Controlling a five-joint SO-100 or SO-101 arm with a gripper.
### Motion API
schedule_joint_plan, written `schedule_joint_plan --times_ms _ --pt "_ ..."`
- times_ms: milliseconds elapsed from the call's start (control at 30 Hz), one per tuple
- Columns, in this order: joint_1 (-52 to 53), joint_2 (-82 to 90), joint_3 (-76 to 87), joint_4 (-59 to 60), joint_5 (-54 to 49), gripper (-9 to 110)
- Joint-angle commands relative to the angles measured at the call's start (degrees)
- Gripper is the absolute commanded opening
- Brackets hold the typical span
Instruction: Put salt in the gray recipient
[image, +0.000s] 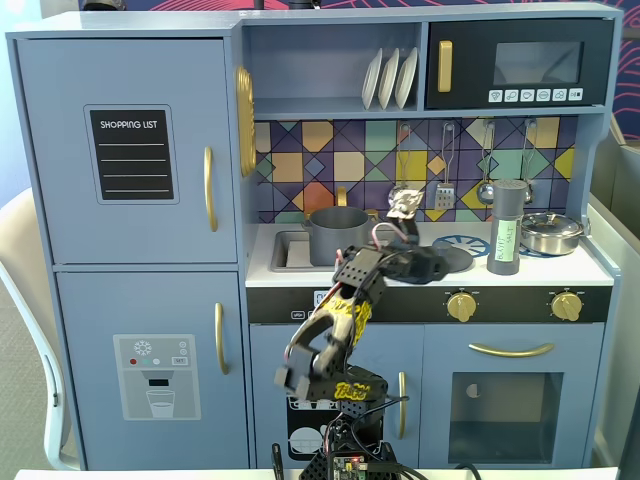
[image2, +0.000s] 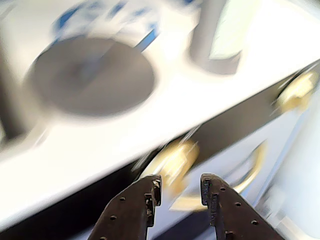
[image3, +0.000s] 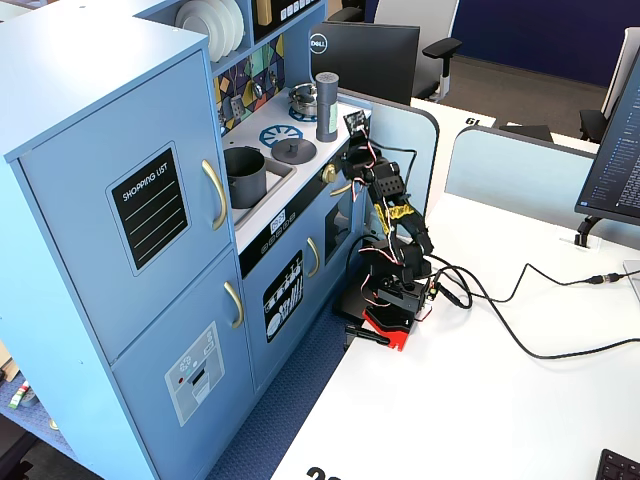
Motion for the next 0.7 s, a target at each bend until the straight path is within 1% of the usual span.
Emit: schedule_joint_plan --times_ms 0,100,233,367,433,500,533,667 --pt "2.8 -3.1 -4.3 -8.9 -0.4 0" --pt "3.9 -6.4 -4.5 -15.9 0.0 3" --pt "4.6 -9.8 -4.7 -22.9 3.0 23" --pt "4.7 -12.9 -4.8 -28.5 5.4 37" --pt "4.7 -14.6 -4.8 -31.0 6.4 40" --pt "4.7 -16.7 -5.7 -32.2 6.2 37" --pt "4.7 -18.0 -6.4 -33.0 6.4 38" --pt "4.7 -21.8 -8.3 -36.0 7.2 47"
